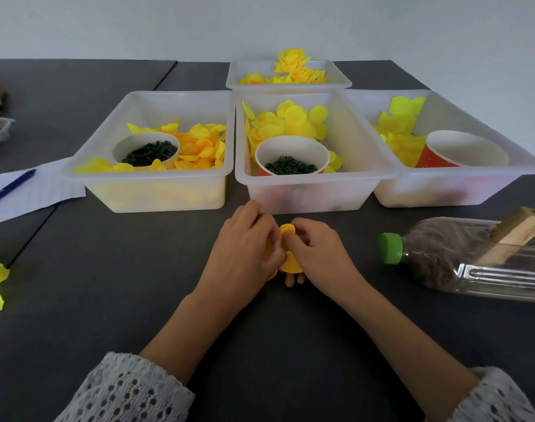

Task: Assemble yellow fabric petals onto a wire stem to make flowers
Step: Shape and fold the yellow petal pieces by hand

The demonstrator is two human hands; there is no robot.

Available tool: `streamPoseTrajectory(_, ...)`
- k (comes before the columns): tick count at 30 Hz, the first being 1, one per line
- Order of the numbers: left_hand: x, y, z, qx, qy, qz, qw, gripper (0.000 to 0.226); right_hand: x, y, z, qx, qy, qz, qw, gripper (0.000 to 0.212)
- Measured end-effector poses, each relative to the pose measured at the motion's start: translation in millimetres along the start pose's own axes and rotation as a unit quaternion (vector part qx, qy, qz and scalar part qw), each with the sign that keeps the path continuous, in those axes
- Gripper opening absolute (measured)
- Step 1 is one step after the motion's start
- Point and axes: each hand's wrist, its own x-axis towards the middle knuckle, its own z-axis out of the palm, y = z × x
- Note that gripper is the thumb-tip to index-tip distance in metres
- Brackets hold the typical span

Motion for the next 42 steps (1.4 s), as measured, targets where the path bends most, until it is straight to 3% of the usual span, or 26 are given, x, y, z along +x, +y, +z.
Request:
streamPoseTrajectory(4,-1.4,2.9,1.0,0.127,-0.004,-0.008,0.992,0.026,-0.2,-0.3,1.8,0.001,0.034,0.006,0.999,0.023)
streamPoseTrajectory(7,-2.0,7.0,4.0,0.160,0.012,-0.030,0.987,0.019,-0.5,-1.0,2.7,-0.001,0.040,0.003,0.999,0.023)
streamPoseTrajectory(14,-1.8,20.1,6.2,0.042,0.027,-0.015,0.999,0.006,-2.1,-0.9,7.8,0.033,0.047,0.011,0.998,0.024)
streamPoseTrajectory(23,-2.7,14.3,8.2,-0.064,0.055,-0.019,0.996,0.014,1.2,2.0,3.5,0.077,0.057,0.040,0.995,0.023)
streamPoseTrajectory(30,-1.6,3.9,6.9,-0.052,0.026,-0.005,0.998,0.010,5.0,-1.8,-9.5,0.115,-0.057,0.076,0.989,0.013)
streamPoseTrajectory(35,-0.6,1.6,7.6,-0.031,0.005,-0.047,0.998,0.012,-1.5,0.1,0.4,0.028,0.014,0.022,0.999,0.015)
streamPoseTrajectory(42,-1.5,14.7,0.8,0.007,0.001,-0.062,0.998,0.015,-6.7,-0.7,9.0,0.027,0.075,0.005,0.997,0.020)
